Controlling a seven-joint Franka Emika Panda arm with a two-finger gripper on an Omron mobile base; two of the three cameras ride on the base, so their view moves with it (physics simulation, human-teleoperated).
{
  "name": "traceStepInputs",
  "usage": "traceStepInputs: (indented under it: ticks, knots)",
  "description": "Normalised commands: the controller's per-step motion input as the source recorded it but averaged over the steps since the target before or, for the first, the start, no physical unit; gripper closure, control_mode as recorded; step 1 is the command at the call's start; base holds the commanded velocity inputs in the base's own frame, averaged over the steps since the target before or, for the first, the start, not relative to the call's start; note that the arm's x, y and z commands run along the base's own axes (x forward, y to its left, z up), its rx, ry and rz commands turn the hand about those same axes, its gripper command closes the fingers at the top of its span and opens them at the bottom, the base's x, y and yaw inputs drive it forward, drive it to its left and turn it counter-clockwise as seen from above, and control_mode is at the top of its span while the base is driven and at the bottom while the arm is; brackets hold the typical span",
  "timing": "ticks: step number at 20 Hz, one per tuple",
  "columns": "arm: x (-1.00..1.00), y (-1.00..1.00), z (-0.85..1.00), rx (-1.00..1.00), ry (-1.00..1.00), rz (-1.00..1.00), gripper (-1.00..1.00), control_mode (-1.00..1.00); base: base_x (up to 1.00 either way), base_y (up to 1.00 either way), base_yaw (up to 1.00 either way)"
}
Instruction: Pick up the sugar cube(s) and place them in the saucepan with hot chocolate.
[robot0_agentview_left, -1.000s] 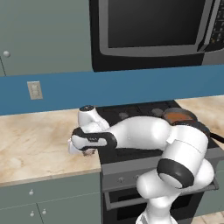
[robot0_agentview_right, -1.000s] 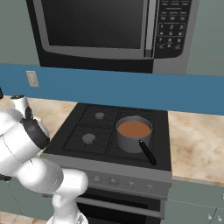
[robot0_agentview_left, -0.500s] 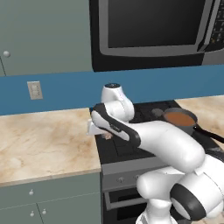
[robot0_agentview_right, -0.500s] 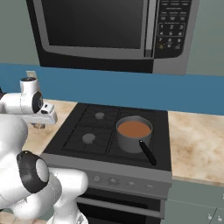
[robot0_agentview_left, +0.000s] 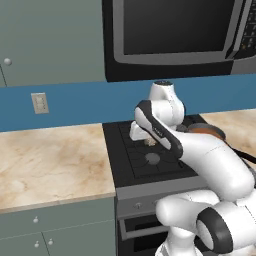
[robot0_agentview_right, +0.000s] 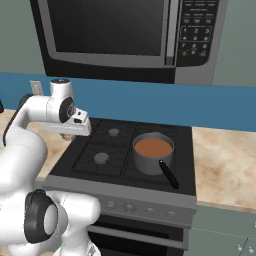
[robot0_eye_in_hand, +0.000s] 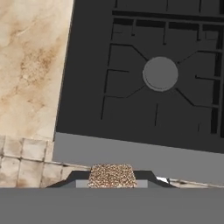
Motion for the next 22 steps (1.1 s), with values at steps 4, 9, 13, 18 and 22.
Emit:
traceStepInputs:
  ticks: [4,9,13,18,22]
  knots:
    - [0.25,-1.0,0.01,0.0,0.0,-0.06,1.0,-1.0,0.0,0.0,0.0]
    - [0.32,-1.0,0.19,0.0,0.0,-0.07,1.0,-1.0,0.0,0.0,0.0]
    - [0.4,-1.0,0.28,0.0,0.0,-0.08,1.0,-1.0,0.0,0.0,0.0]
    - [0.23,-1.0,0.13,0.0,0.0,-0.09,1.0,-1.0,0.0,0.0,0.0]
    - [0.03,-1.0,-0.04,0.0,0.0,-0.09,1.0,-1.0,0.0,0.0,0.0]
